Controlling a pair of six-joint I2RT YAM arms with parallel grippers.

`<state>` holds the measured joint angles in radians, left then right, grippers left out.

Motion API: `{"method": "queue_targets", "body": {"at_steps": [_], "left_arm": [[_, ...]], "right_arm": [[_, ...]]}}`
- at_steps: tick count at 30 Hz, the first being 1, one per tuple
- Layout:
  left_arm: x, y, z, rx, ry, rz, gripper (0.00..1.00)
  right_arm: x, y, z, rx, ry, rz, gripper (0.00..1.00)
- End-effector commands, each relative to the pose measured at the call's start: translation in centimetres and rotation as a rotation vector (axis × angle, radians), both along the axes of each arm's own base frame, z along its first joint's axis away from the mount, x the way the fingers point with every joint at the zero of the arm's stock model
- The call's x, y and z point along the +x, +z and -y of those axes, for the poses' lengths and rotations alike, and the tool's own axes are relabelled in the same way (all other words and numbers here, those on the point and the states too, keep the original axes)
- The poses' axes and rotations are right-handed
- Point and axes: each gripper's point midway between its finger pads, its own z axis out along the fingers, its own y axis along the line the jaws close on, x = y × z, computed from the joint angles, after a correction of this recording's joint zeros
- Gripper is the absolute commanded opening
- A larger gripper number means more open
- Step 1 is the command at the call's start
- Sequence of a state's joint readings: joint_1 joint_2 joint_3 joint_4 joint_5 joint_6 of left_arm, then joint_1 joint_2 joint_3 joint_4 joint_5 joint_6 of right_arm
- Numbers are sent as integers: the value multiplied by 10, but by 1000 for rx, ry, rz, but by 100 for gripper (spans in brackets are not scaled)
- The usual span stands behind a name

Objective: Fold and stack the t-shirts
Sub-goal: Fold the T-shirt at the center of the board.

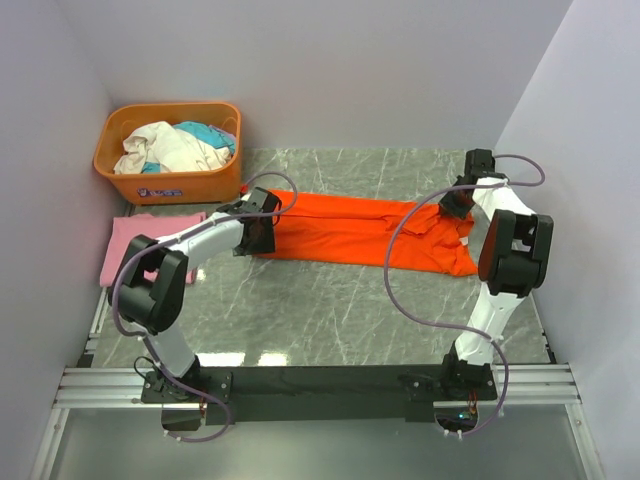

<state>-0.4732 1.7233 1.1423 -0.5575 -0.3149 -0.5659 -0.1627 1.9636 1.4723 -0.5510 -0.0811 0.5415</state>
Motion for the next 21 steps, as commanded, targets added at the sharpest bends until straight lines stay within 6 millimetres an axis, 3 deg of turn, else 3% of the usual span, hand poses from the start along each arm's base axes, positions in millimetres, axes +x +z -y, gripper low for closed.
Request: {"method": "queue_targets", "body": {"at_steps": [1,8,9,14,17,20,21], "left_arm": [[12,4,3,4,37,26,60],[7,-14,-7,64,71,-20,55],[5,-15,-7,65,69,-25,55],[5,-4,-9,59,74,5,57],[6,4,-12,66,76,25,58],[6,8,-16,84,85,33,61],[6,10,-17,84,87,36,62]], "right_arm": [[21,19,9,-9,-14,83,2],[27,26,16,30,-72,115,7],[28,27,17,38,-76,122,14],[38,36,15,67,-80,164,22],[37,44,14,72,-82,186,34],[25,55,20,46,-104,203,44],[19,67,21,33,-112,221,49]]}}
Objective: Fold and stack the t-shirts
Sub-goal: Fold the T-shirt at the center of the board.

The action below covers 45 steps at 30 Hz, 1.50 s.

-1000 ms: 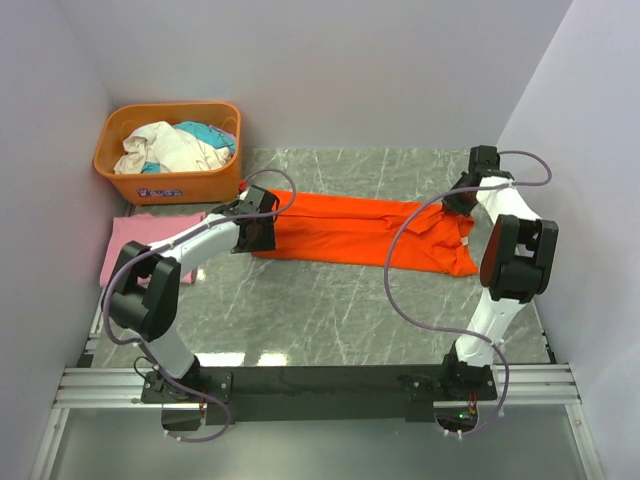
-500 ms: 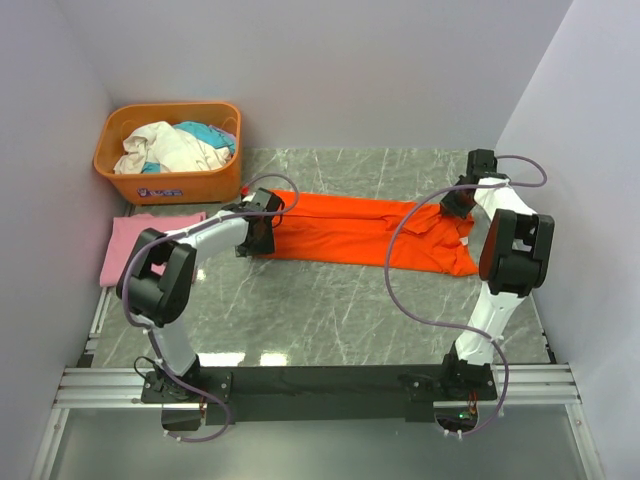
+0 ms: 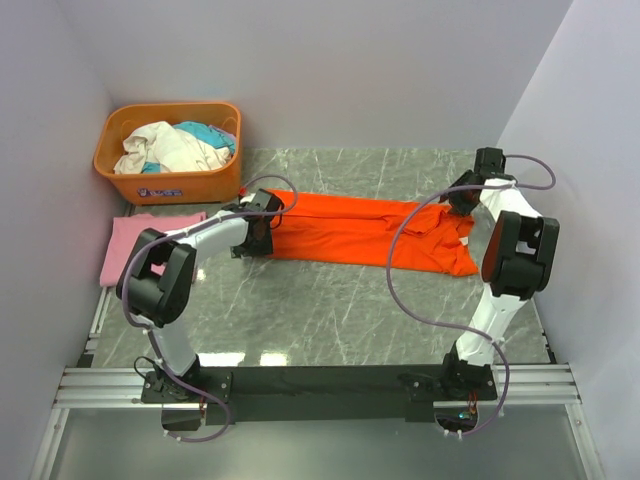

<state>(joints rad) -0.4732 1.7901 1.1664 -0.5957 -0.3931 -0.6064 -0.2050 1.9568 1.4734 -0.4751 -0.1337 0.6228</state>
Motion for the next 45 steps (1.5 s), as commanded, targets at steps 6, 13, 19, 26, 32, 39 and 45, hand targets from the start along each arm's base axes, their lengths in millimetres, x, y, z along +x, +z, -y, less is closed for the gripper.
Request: {"method": "queue_targets", "body": {"at_steps": [6,13,19,26,32,39,45], "left_arm": [[5,27,0,-35,48,82,76],[7,18,1,-144,153,69,81],[11,12,5,-248,213,77,80],[13,2,4,-242,235,73,76],[12,-8,1,-214,250,49,65],[4,-22,-9,-150,272,8,43],[-2,-28,-18,-101,286,-18,28]], "right_arm": [[-75,45,39,-133,-157,30,58],[-153,5,40,-8,-278,9,65],[-169,-9,32,97,-316,93,67],[-174,-29,28,142,-329,109,67],[-177,-36,40,117,-365,121,65],[-182,-49,54,100,-392,103,54],[-183,-47,67,66,-394,99,13]]}}
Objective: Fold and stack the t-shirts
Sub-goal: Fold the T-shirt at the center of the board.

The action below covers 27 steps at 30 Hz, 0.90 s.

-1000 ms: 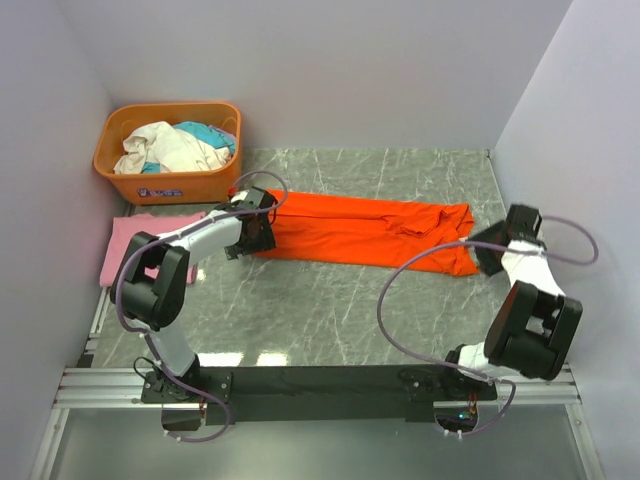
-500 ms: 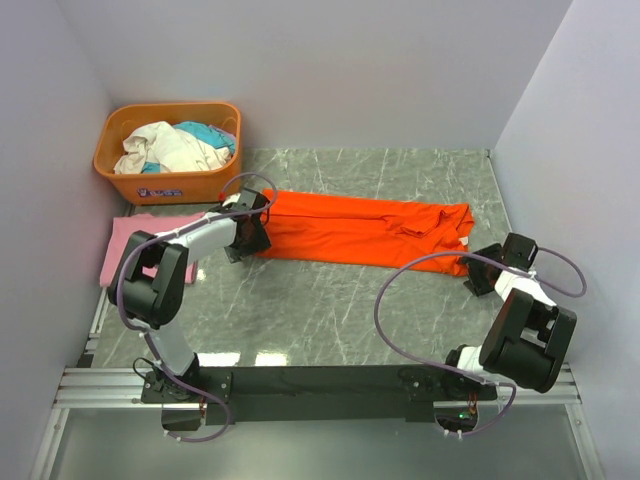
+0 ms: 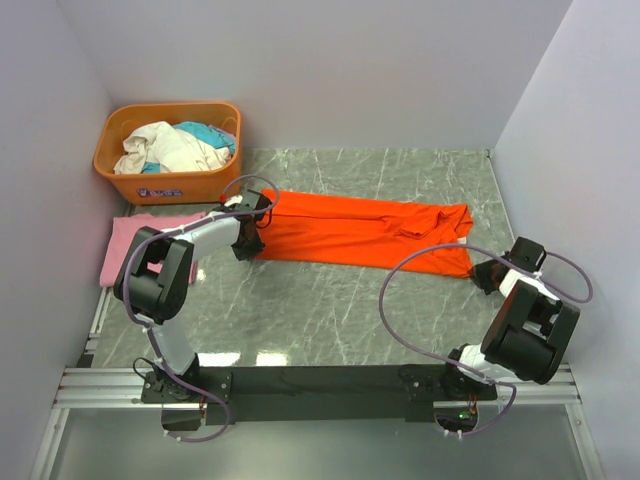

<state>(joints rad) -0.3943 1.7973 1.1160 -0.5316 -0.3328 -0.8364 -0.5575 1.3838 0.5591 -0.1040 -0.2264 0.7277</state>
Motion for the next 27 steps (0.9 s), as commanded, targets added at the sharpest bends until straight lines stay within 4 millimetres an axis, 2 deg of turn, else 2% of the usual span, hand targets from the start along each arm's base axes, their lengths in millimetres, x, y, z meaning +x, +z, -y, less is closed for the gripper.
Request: {"method": "queue_targets", "body": {"at_steps": [1,2,3,7,12,14,15,16,18,19,21,23,27], "left_arm": [[-10,-13,-11,57,30,-55,27],[-11,-12,-11,61,31,-55,27],[-12,-12,-13,65,36,-57,26],[-19,-9,-20,90,54,-68,25],[-35,-13,-17,51,43,-91,29],[-43,-18,-16,35,41,-106,32],[-45,-17,-15,25,40,-104,36],[-50,-19,-15,21,38,-113,40],[-51,-16,-13,2,36,-106,52],[-52,-15,-13,0,34,-102,55],[-51,-6,-13,-4,35,-84,61],[-46,5,-14,-3,30,-58,72],[-38,41,-17,4,24,20,91]], "right_arm": [[2,6,19,-67,-18,9,8],[1,8,23,-82,-25,3,2],[1,13,30,-105,-29,-1,0],[-15,22,57,-158,-122,-34,0],[-21,16,61,-158,-143,-70,0],[-24,12,60,-152,-145,-94,5],[-24,13,61,-152,-145,-94,7],[-26,14,60,-153,-148,-98,15],[-26,19,62,-165,-162,-96,25],[-27,24,62,-169,-168,-89,34],[-24,32,59,-174,-170,-65,40],[-19,45,55,-192,-164,-27,47],[-4,66,37,-218,-116,50,51]]}}
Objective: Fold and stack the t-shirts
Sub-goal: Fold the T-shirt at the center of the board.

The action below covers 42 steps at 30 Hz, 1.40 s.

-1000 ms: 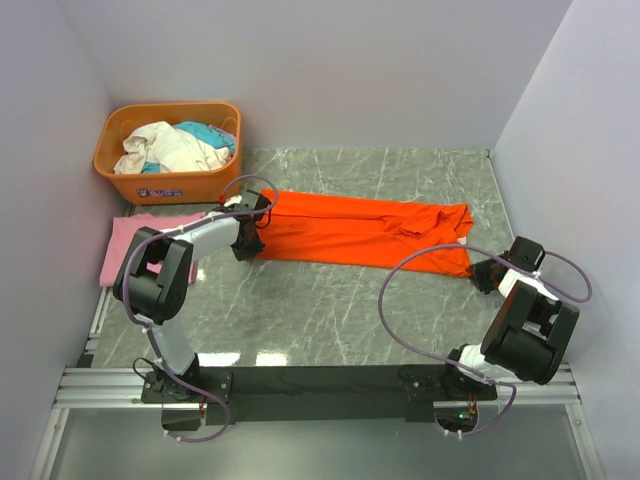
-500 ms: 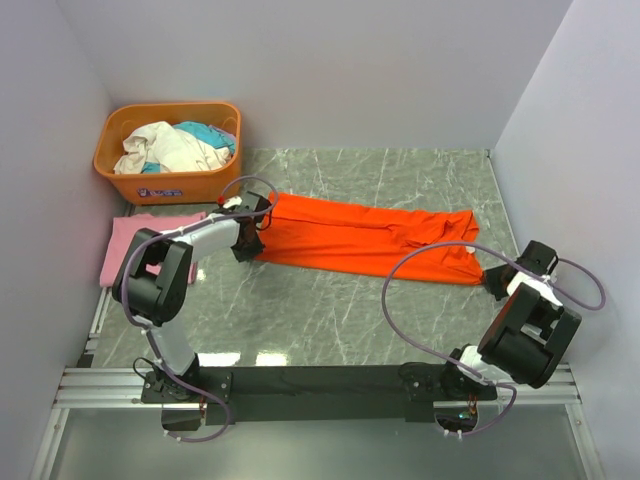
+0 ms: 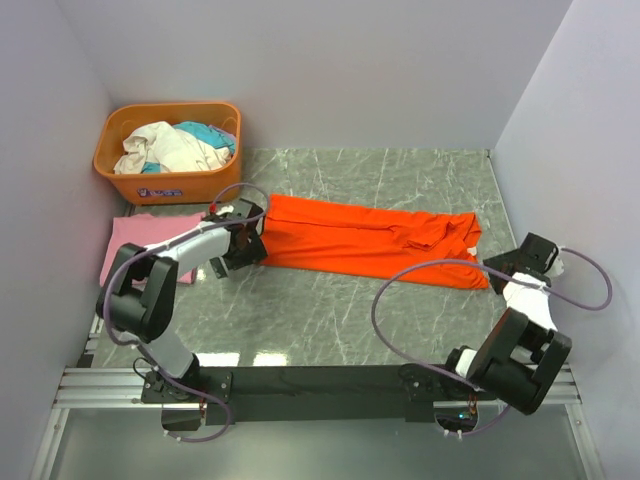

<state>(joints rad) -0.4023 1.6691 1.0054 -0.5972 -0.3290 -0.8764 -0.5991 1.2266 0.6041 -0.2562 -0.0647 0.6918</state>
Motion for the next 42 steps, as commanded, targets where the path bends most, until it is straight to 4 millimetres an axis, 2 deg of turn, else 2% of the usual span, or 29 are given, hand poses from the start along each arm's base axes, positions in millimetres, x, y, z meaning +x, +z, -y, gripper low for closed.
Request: {"method": "queue_targets", "body": {"at_steps": [1,5,7,8,9,11,12,14,15,16,18,20,21,22,24,25,33,38,42], "left_arm": [[7,44,-7,17,-5,86,97],[15,81,-15,49,-25,178,100],[21,95,-19,76,-54,220,99],[22,104,-20,77,-66,249,99],[24,110,-21,84,-74,273,99],[30,123,-26,107,-100,342,99],[30,122,-31,125,-105,350,99],[33,127,-42,159,-89,381,99],[32,123,-46,168,-83,377,99],[34,125,-50,166,-70,398,99],[31,116,-51,156,-69,387,99],[31,113,-51,146,-73,370,100],[31,114,-54,160,-66,372,99],[31,113,-55,169,-69,370,99],[31,114,-57,180,-62,369,100],[32,114,-57,175,-62,370,99],[32,107,-57,181,-66,345,99],[31,105,-58,185,-65,336,99],[32,104,-56,181,-70,334,99]], "right_arm": [[23,44,1,-89,8,117,51],[48,74,-19,-147,122,186,52],[71,84,-42,-136,242,205,52],[78,85,-51,-124,283,206,53],[86,76,-58,-100,315,181,54],[102,81,-74,-77,369,201,56],[109,74,-77,-62,377,196,59],[121,72,-83,-35,388,206,60],[127,63,-84,-19,388,195,61],[133,64,-84,-9,383,199,61],[140,52,-83,8,374,175,61],[147,51,-79,0,362,173,61],[150,42,-78,7,364,153,61],[156,44,-77,-1,376,159,61],[160,32,-78,16,392,130,61],[164,33,-77,10,398,130,61],[172,5,-80,41,415,81,61],[175,-2,-92,56,446,70,61],[181,-1,-98,56,467,74,61]]}}
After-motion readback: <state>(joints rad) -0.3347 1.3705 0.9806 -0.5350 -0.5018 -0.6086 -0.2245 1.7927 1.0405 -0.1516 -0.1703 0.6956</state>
